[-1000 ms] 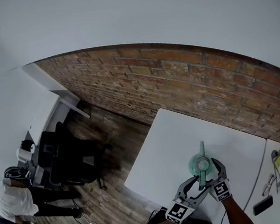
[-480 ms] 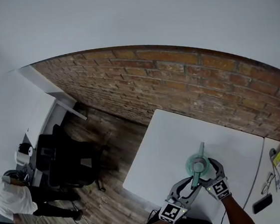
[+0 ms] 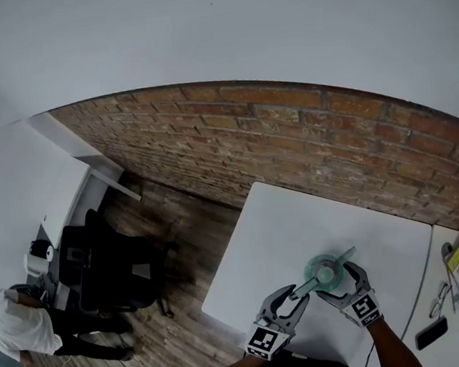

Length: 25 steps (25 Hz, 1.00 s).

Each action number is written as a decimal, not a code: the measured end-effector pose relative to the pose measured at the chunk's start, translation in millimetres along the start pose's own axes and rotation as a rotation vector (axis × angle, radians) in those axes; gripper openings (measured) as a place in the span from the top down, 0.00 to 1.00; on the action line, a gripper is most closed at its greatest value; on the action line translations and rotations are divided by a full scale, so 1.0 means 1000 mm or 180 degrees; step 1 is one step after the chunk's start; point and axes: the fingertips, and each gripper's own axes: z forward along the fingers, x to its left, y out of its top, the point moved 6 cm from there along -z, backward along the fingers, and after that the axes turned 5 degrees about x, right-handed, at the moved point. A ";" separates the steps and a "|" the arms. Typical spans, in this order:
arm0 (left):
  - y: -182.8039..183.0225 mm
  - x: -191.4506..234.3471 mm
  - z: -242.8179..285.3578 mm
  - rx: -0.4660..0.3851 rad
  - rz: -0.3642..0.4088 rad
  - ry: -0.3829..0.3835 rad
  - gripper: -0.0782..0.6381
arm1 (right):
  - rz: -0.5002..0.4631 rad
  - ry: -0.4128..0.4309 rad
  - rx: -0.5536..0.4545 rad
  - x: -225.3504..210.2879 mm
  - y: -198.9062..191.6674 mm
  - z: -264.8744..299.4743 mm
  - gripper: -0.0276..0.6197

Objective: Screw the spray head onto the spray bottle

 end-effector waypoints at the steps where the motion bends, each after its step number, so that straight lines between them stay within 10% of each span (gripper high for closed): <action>1: 0.001 0.005 0.001 -0.0007 0.0051 0.0007 0.67 | 0.0010 -0.0012 -0.0007 0.000 -0.001 0.000 0.23; 25: 0.005 0.027 -0.001 -0.0081 -0.0087 0.0513 0.67 | 0.0089 -0.0122 -0.0041 0.004 -0.002 0.003 0.23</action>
